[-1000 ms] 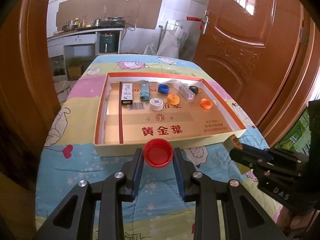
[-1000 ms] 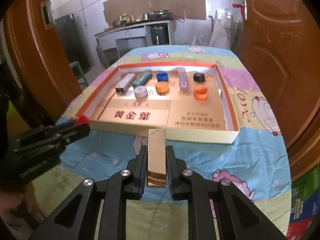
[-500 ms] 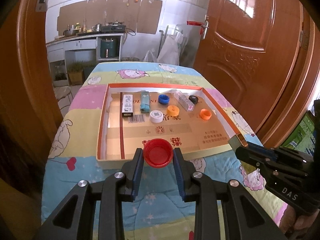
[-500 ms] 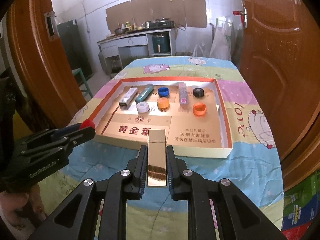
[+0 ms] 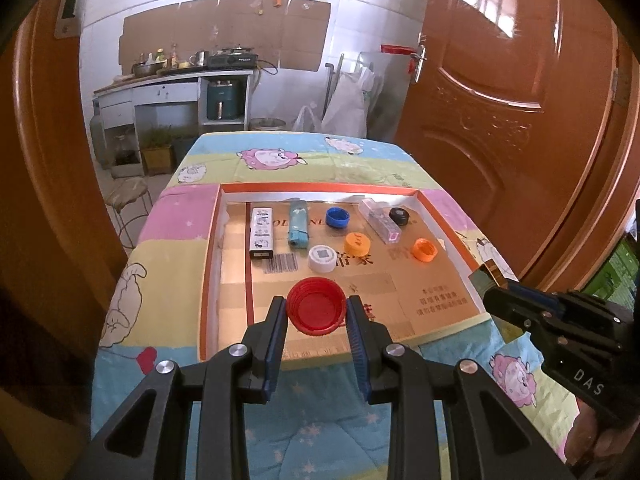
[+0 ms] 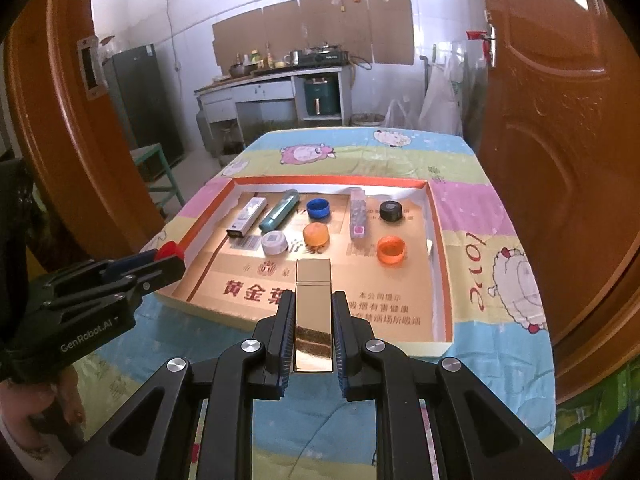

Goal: Organize rigid objects
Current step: 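Carry the red cap with the left tool while the right tool carries the gold bar into the box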

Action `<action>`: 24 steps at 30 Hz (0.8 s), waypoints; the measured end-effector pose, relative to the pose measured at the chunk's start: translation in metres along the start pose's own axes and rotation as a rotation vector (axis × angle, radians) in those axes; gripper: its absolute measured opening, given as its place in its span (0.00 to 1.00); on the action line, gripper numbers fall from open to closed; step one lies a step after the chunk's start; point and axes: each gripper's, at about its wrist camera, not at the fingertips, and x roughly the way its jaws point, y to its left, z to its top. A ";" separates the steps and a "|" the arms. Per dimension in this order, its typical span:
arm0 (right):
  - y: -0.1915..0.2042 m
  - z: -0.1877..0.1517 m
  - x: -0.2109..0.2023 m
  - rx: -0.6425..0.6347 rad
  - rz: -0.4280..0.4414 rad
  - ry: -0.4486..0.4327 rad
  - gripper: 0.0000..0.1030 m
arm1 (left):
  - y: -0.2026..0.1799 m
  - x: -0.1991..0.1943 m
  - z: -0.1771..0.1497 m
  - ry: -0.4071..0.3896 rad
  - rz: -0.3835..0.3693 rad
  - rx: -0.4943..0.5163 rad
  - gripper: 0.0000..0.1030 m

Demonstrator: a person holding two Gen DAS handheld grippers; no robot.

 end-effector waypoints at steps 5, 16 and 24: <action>-0.006 0.007 0.011 0.001 0.005 0.007 0.18 | 0.003 0.010 0.006 0.011 0.011 -0.005 0.30; -0.018 0.022 0.042 0.006 0.020 0.028 0.18 | 0.012 0.042 0.018 0.053 0.032 -0.023 0.30; -0.024 0.031 0.064 0.006 0.025 0.045 0.18 | 0.019 0.067 0.022 0.092 0.046 -0.036 0.30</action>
